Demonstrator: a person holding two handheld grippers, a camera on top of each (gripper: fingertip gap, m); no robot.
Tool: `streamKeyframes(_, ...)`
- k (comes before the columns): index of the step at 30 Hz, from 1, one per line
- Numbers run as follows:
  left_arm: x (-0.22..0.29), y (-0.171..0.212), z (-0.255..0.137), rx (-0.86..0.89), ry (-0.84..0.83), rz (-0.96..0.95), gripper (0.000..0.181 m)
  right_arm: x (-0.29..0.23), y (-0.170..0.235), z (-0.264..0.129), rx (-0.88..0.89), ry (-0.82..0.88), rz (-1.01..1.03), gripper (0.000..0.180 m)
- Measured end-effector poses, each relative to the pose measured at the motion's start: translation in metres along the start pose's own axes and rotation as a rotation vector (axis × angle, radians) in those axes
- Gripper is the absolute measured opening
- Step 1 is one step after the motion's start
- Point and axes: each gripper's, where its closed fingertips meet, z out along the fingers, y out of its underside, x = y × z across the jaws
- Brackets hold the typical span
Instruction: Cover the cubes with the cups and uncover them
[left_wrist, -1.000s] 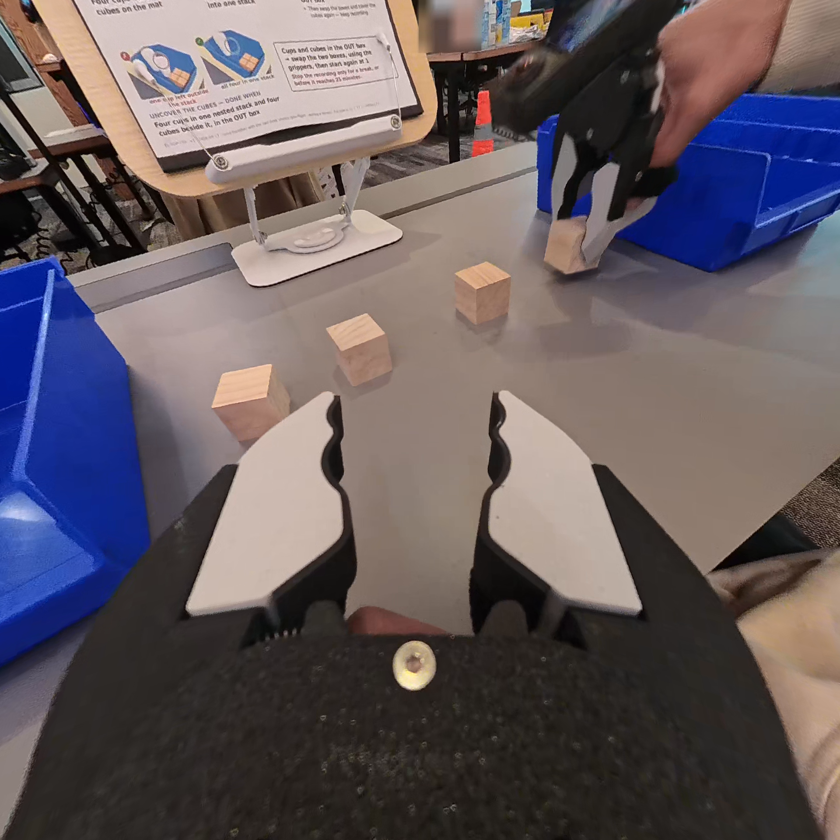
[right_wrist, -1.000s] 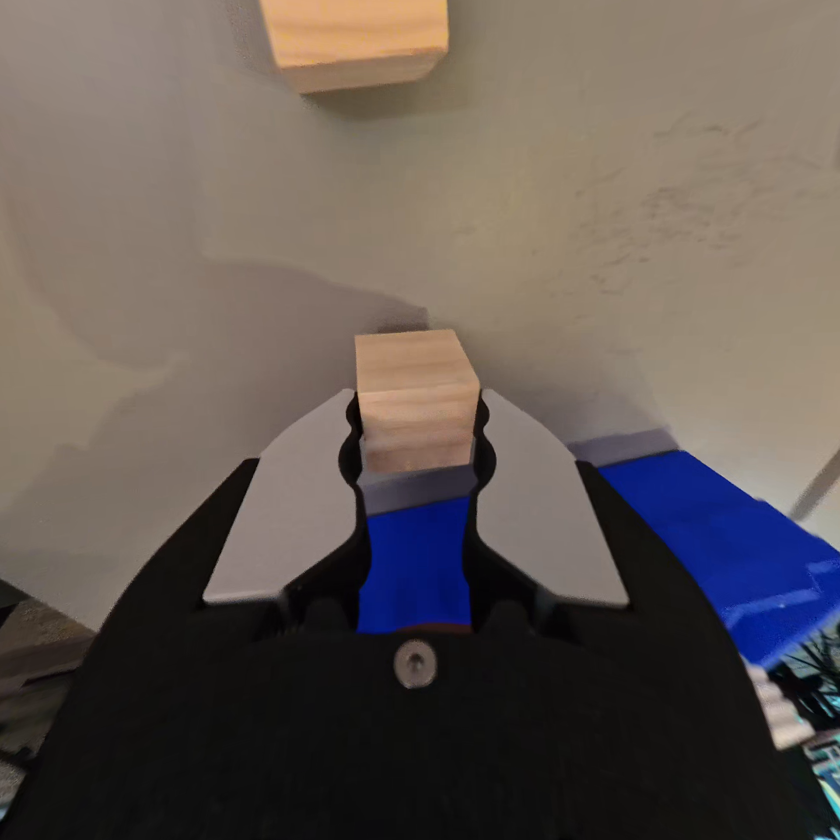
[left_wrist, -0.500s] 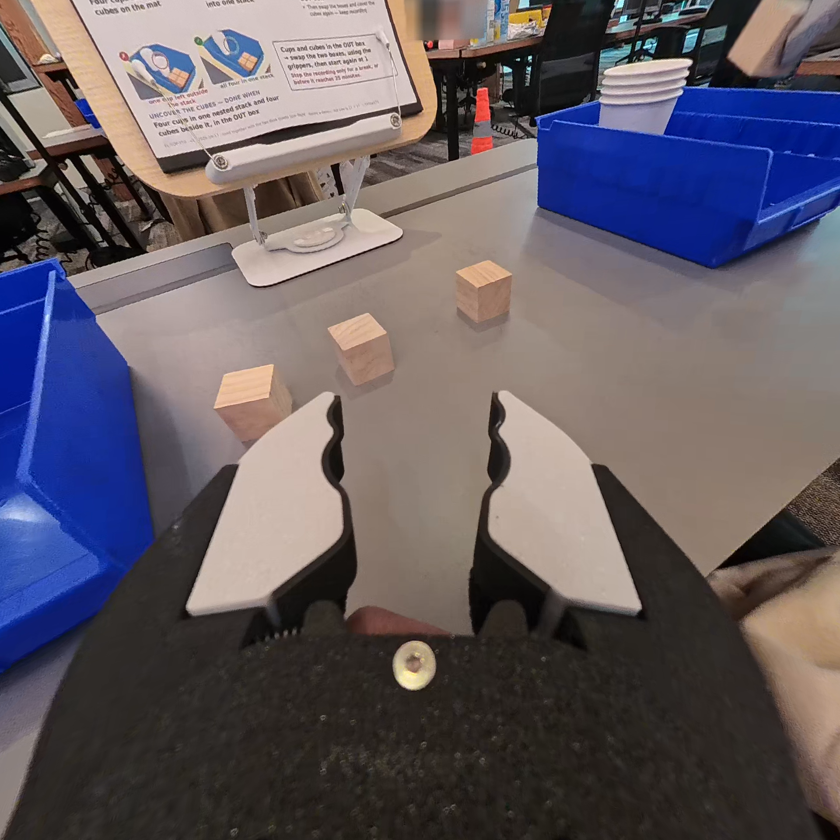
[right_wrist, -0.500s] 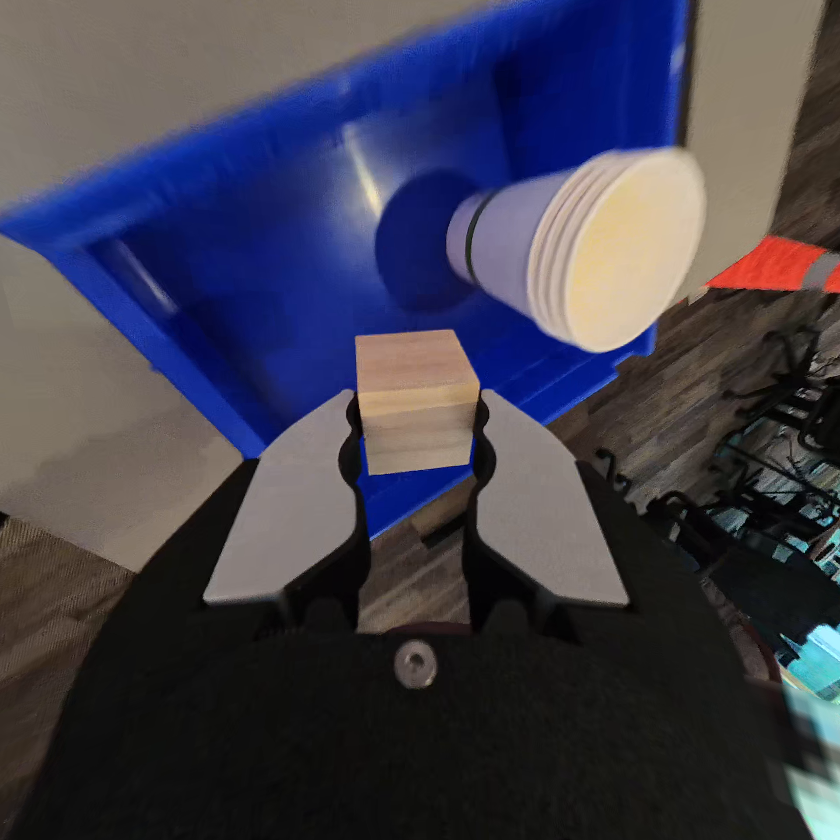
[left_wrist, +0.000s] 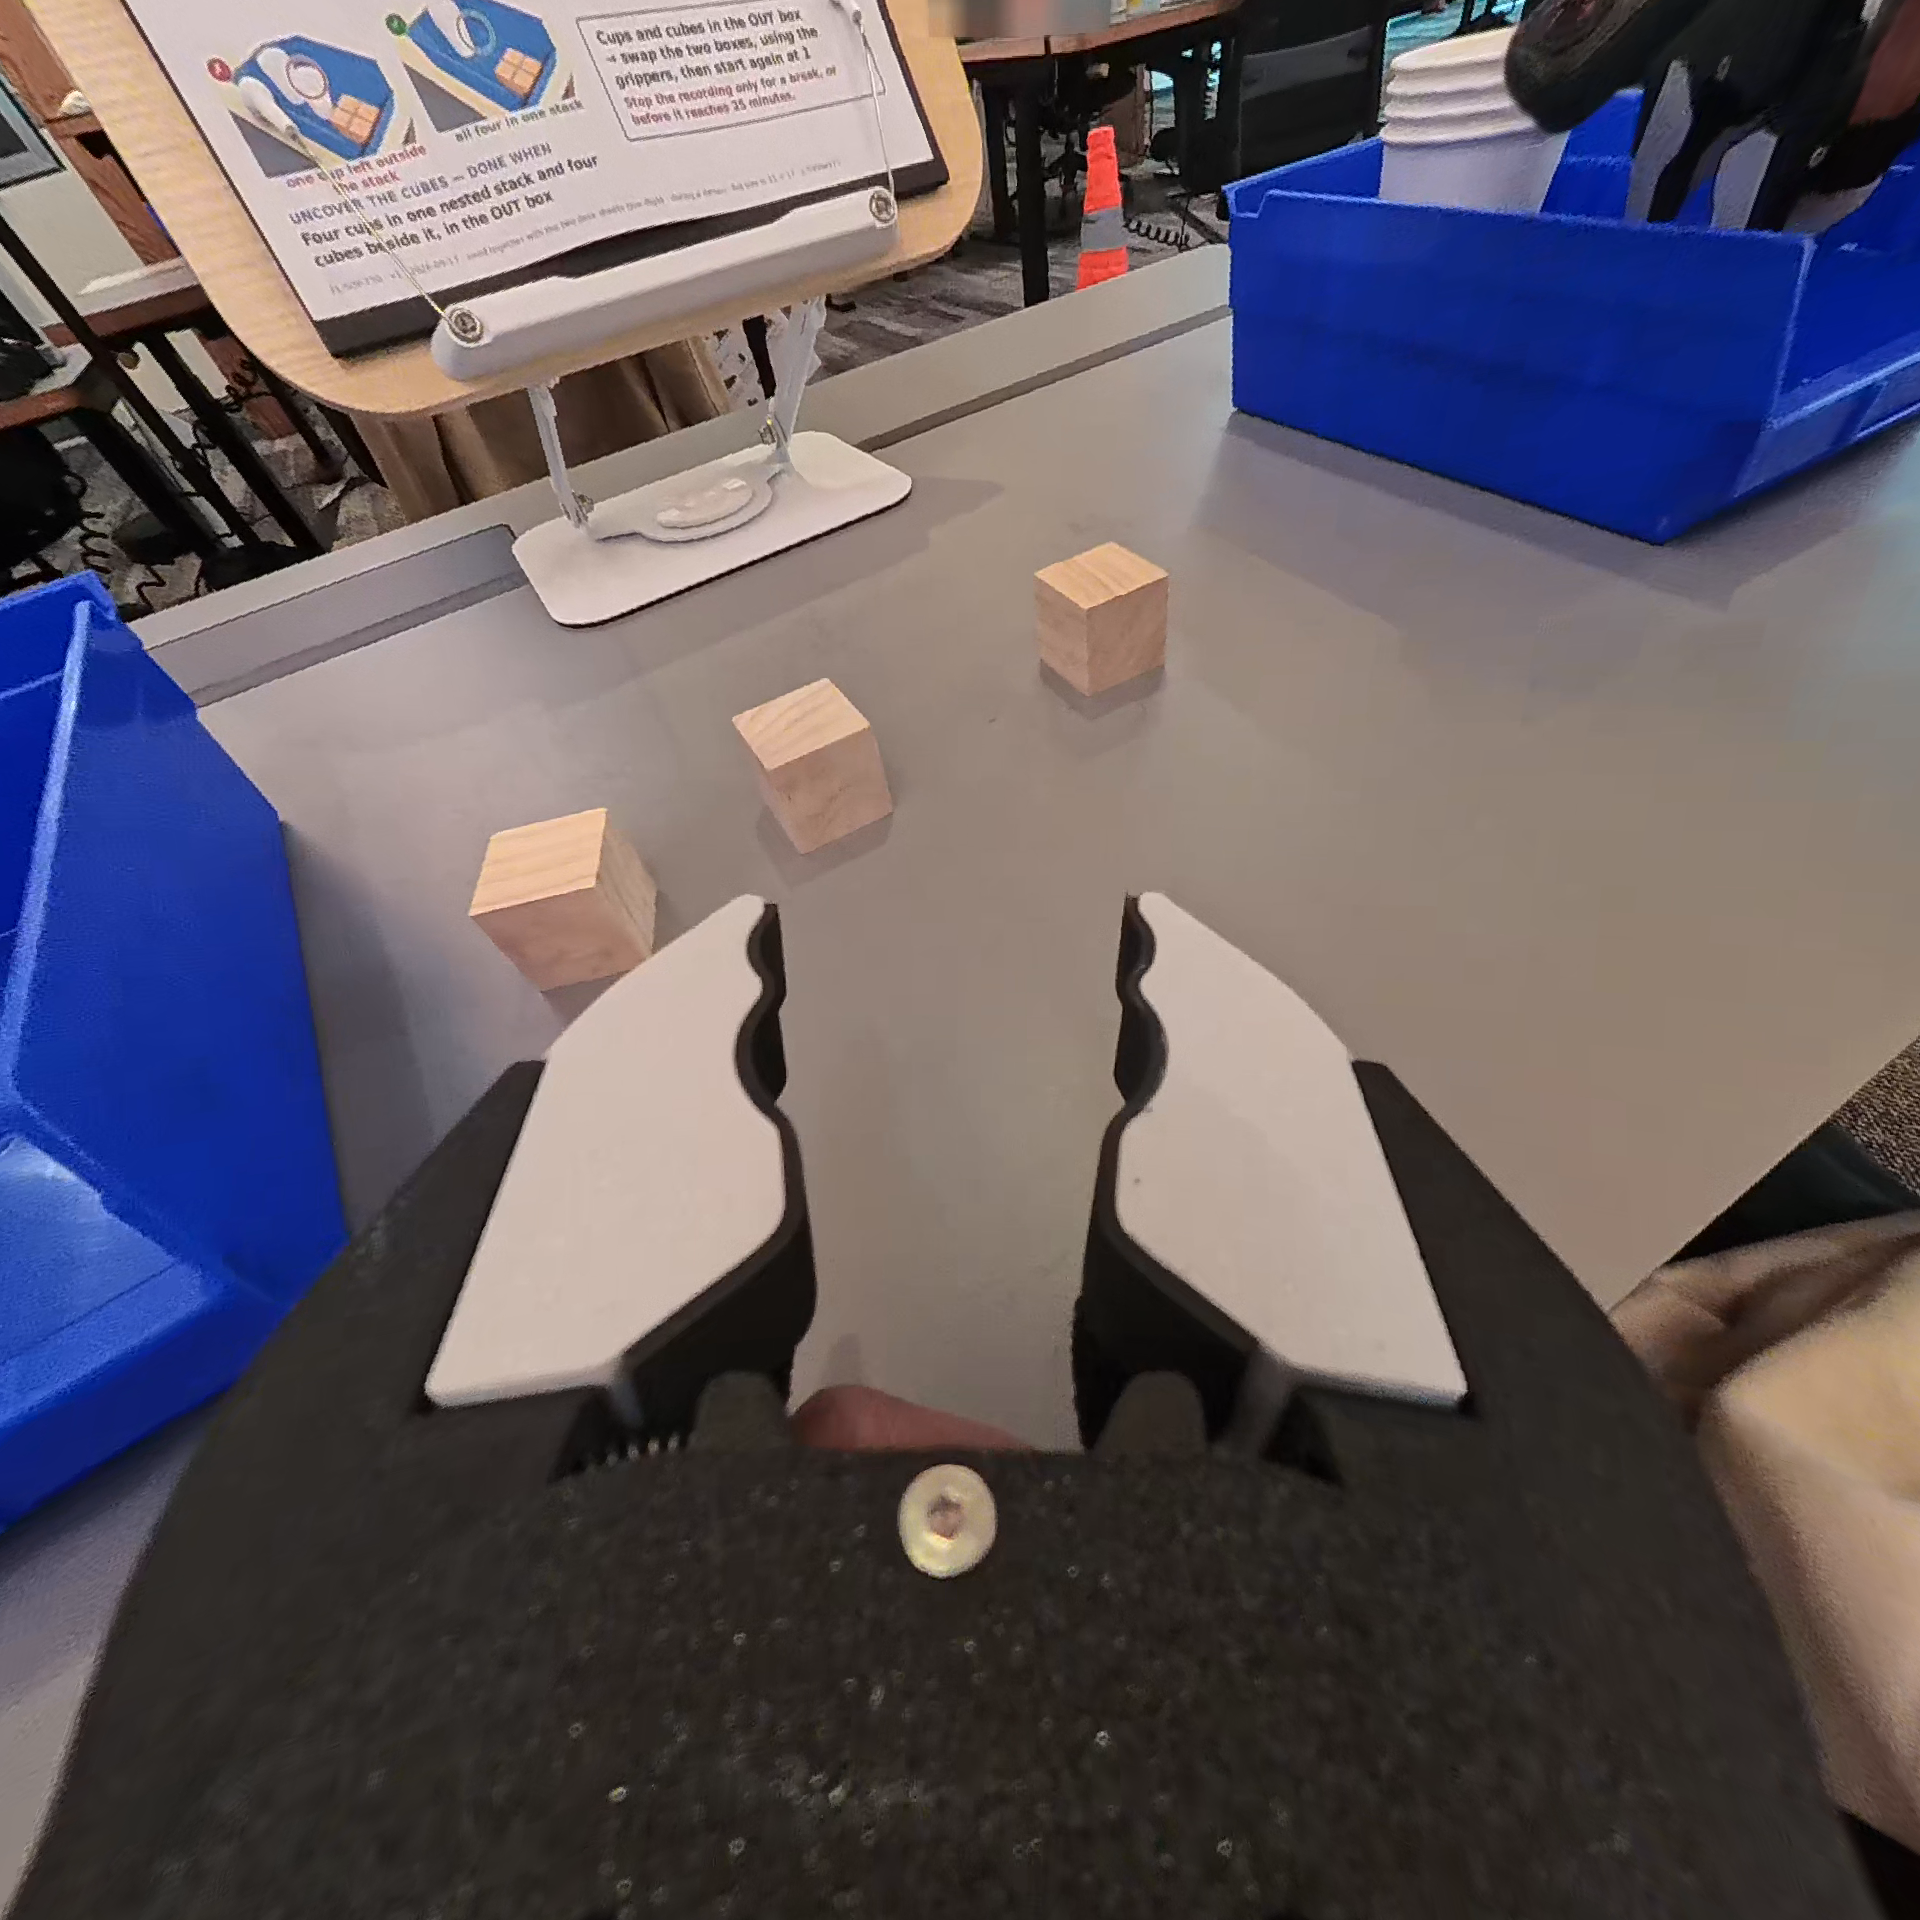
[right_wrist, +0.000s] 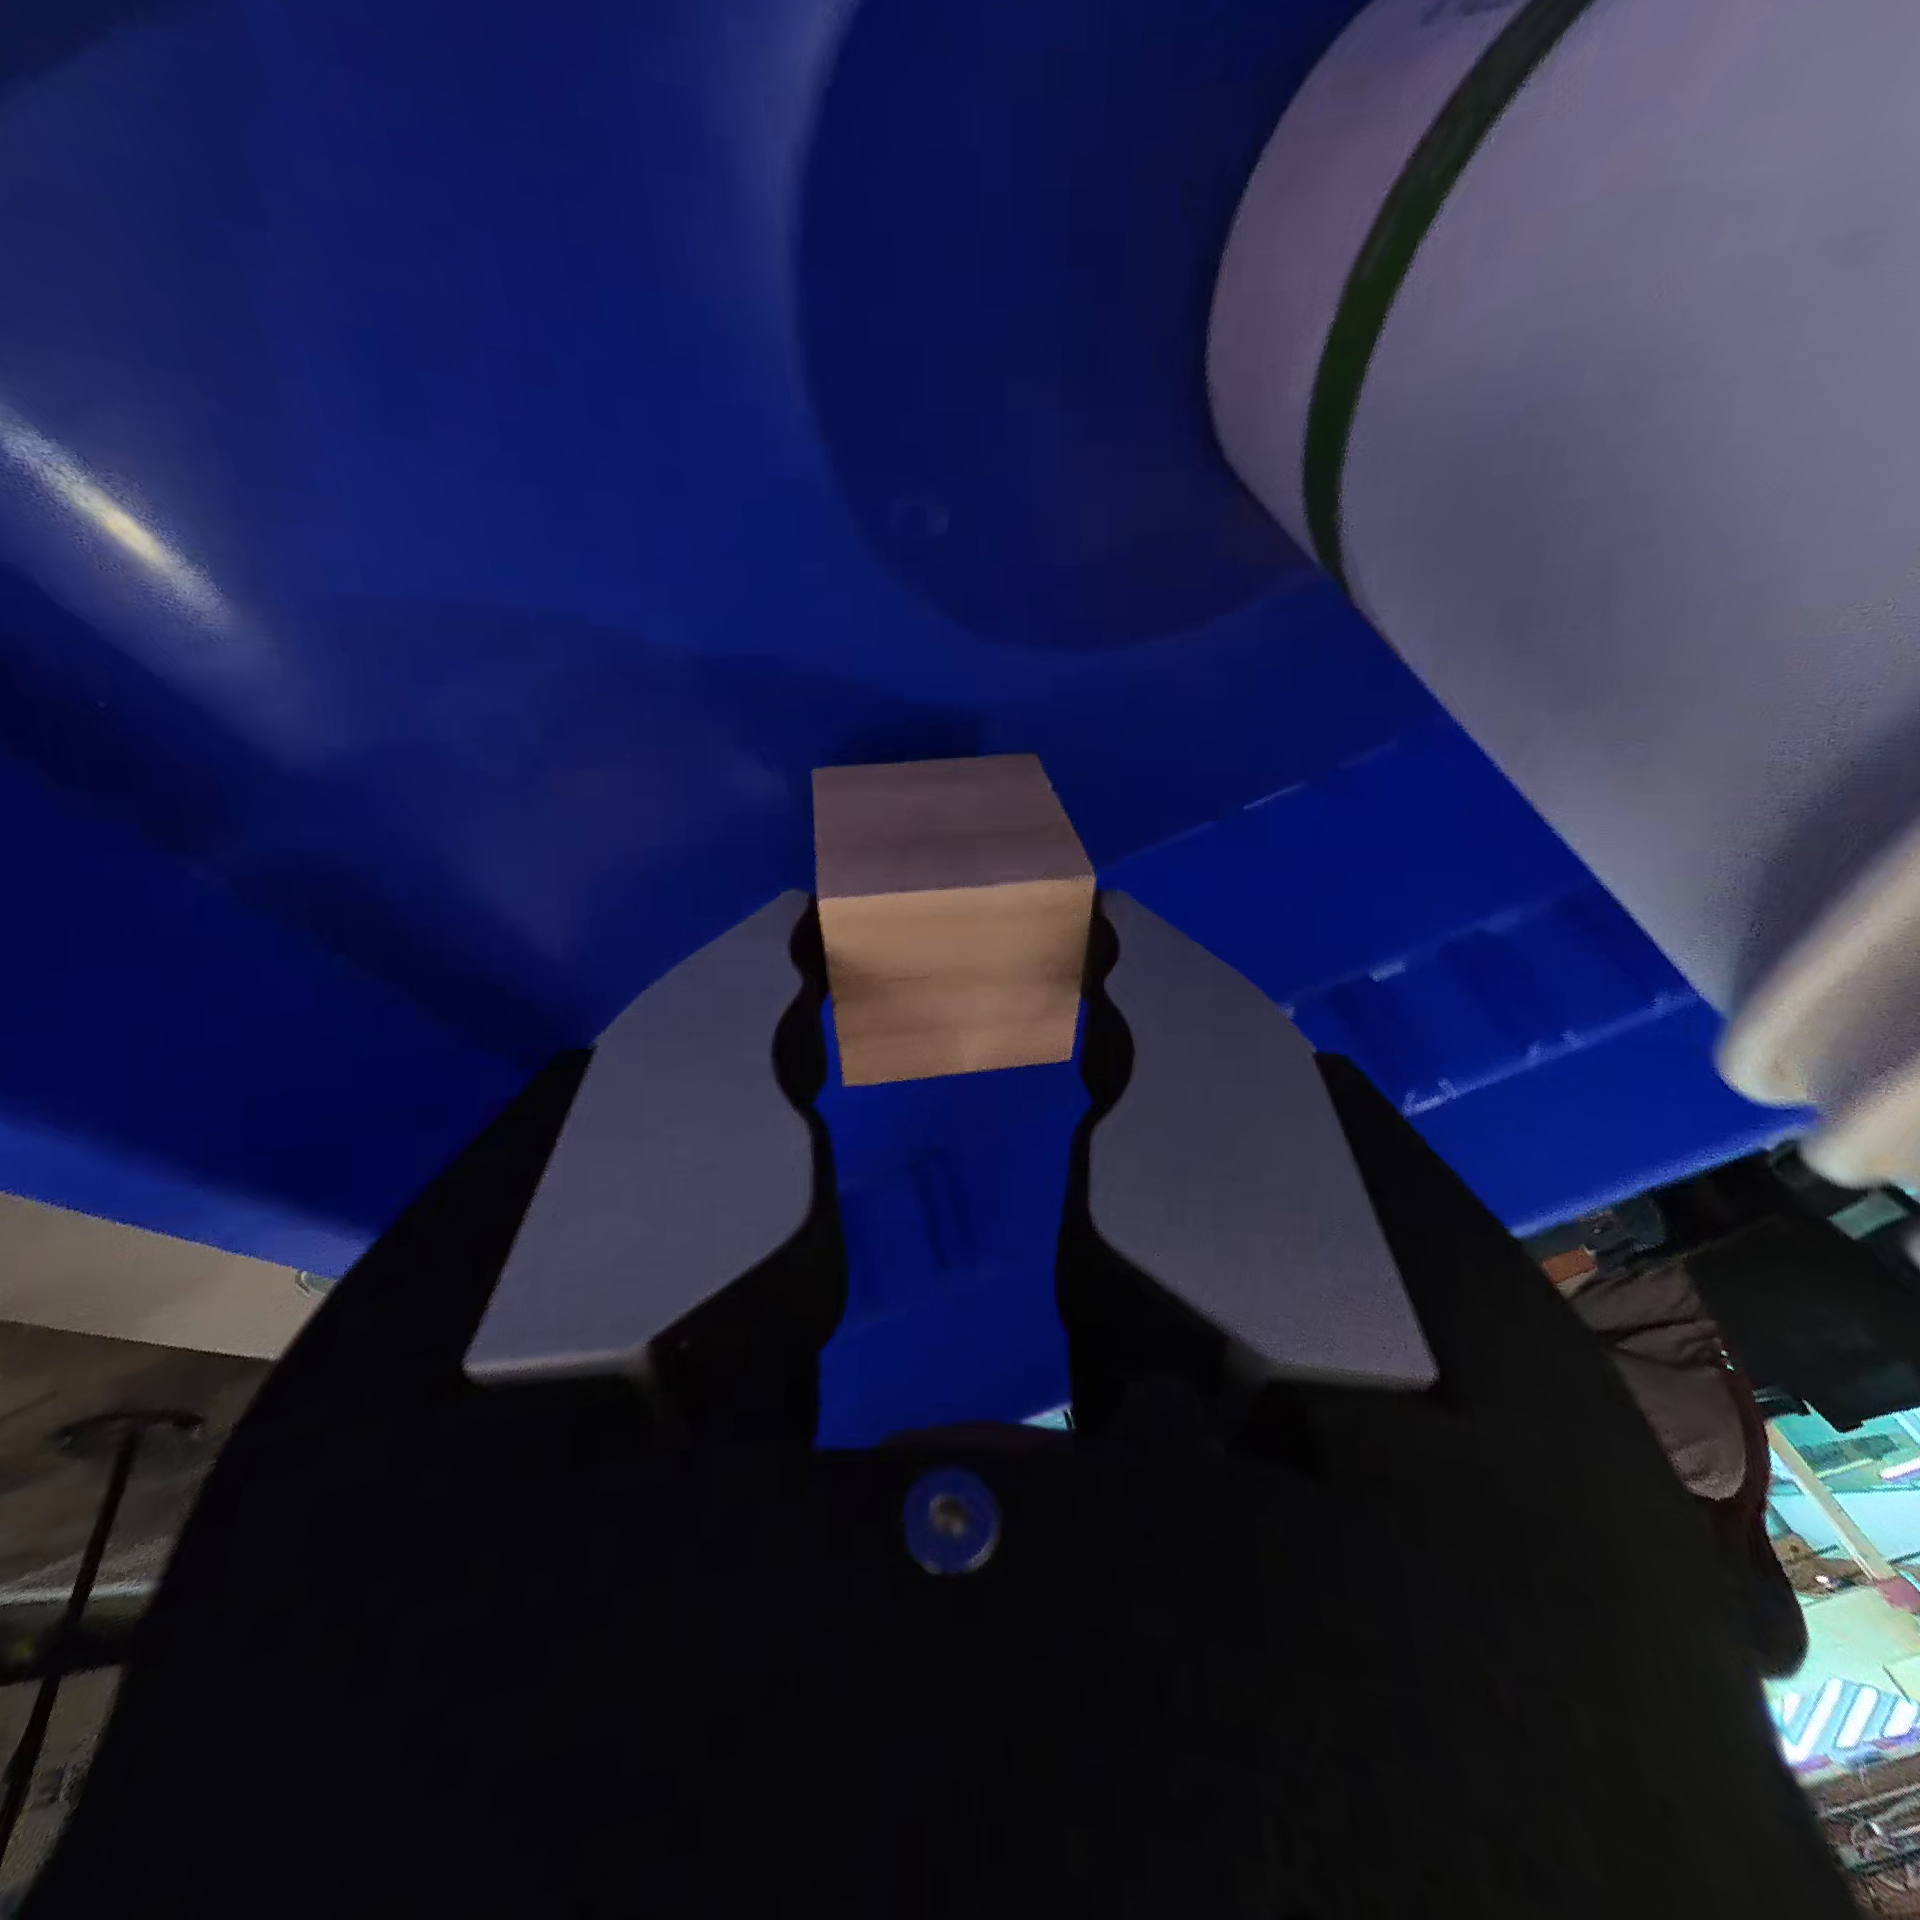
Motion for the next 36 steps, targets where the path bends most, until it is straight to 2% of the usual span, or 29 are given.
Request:
streamKeyframes(7,0.0,0.001,0.001,-0.004,-0.001,-0.003,0.061,-0.005,-0.001,0.011,0.006,-0.081,0.033,0.048)
streamKeyframes(11,-0.002,0.0,-0.001,0.0,-0.005,-0.001,0.061,0.002,-0.006,-0.023,0.152,-0.002,0.145,0.062)
streamKeyframes(13,-0.004,-0.001,-0.002,0.006,-0.01,-0.002,0.061,-0.001,-0.021,-0.061,0.348,0.053,0.231,0.061)
streamKeyframes(15,-0.007,-0.002,-0.002,0.009,-0.019,-0.01,0.061,-0.026,-0.046,-0.109,0.622,0.052,0.283,0.061)
streamKeyframes(19,-0.016,0.0,-0.002,0.005,-0.048,-0.049,0.063,-0.129,-0.104,-0.205,1.235,-0.129,0.261,0.06)
streamKeyframes(20,-0.019,0.0,-0.002,0.007,-0.063,-0.063,0.063,-0.152,-0.114,-0.219,1.35,-0.178,0.283,0.061)
streamKeyframes(22,-0.023,-0.002,-0.004,0.019,-0.079,-0.076,0.064,-0.182,-0.132,-0.222,1.461,-0.201,0.401,0.069)
streamKeyframes(23,-0.024,-0.002,-0.005,0.023,-0.084,-0.077,0.065,-0.189,-0.139,-0.217,1.48,-0.157,0.48,0.076)
streamKeyframes(25,-0.026,-0.003,-0.005,0.023,-0.089,-0.074,0.065,-0.203,-0.149,-0.207,1.513,-0.038,0.594,0.073)
streamKeyframes(28,-0.023,0.0,-0.004,0.012,-0.075,-0.071,0.065,-0.227,-0.169,-0.195,1.482,0.025,0.609,0.074)
streamKeyframes(30,-0.02,0.0,-0.004,0.011,-0.069,-0.065,0.065,-0.227,-0.184,-0.194,1.404,0.042,0.544,0.063)
streamKeyframes(32,-0.017,-0.001,-0.003,0.011,-0.06,-0.054,0.065,-0.222,-0.201,-0.197,1.285,0.014,0.385,0.052)
streamKeyframes(34,-0.014,-0.001,-0.002,0.008,-0.05,-0.041,0.065,-0.196,-0.224,-0.207,1.215,0.07,0.259,0.065)
streamKeyframes(36,-0.013,-0.001,-0.003,0.006,-0.051,-0.028,0.065,-0.169,-0.25,-0.197,1.058,0.102,0.112,0.069)
